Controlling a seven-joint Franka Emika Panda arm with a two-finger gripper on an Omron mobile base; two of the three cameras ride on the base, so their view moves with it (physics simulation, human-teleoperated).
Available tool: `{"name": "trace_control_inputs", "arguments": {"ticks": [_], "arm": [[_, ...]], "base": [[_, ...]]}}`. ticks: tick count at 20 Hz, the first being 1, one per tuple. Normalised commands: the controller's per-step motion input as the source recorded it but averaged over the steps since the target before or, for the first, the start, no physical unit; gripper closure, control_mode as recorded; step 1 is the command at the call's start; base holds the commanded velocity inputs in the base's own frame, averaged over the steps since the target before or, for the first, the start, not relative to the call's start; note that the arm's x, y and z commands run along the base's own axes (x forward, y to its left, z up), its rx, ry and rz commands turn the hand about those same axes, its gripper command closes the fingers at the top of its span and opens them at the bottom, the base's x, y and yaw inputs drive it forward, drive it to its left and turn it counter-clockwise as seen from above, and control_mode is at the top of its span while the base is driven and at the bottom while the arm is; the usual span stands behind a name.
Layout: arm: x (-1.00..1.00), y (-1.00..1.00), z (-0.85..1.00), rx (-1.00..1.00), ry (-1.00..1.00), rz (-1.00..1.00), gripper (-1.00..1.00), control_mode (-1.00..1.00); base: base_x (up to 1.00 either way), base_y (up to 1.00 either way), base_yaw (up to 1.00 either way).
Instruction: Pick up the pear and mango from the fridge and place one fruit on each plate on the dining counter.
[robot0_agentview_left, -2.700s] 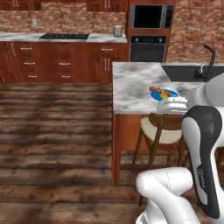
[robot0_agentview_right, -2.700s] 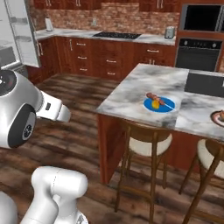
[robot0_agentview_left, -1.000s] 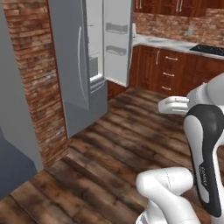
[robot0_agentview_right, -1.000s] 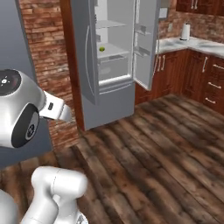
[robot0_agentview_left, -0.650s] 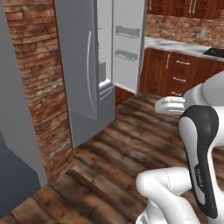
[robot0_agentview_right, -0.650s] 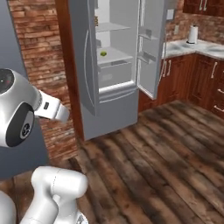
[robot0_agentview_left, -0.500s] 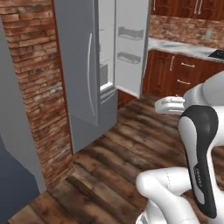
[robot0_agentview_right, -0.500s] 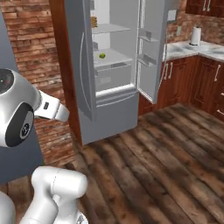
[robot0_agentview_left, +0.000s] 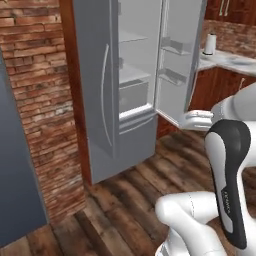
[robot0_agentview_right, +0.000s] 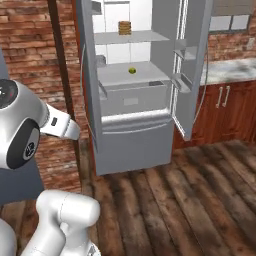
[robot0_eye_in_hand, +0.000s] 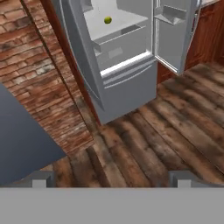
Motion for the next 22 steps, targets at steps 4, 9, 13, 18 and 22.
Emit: {"name": "trace_control_inputs", "arguments": {"ticks": [4,9,13,18,22], "arm": [[0.0,0.0,0.0,0.0,0.0,0.0,-1.0,1.0],[0.0,0.0,0.0,0.0,0.0,0.0,-1.0,1.0],[0.0,0.0,0.0,0.0,0.0,0.0,-1.0,1.0],[0.0,0.0,0.0,0.0,0.0,0.0,-1.0,1.0],[0.0,0.0,0.0,0.0,0.0,0.0,-1.0,1.0]], "base": [[0.72,-0.72,0.6],[0.11,-0.91,0.48],[-0.17,-0.81,0.29],[-0.03,-0.6,0.11],[0.39,-0.13,0.02]]}}
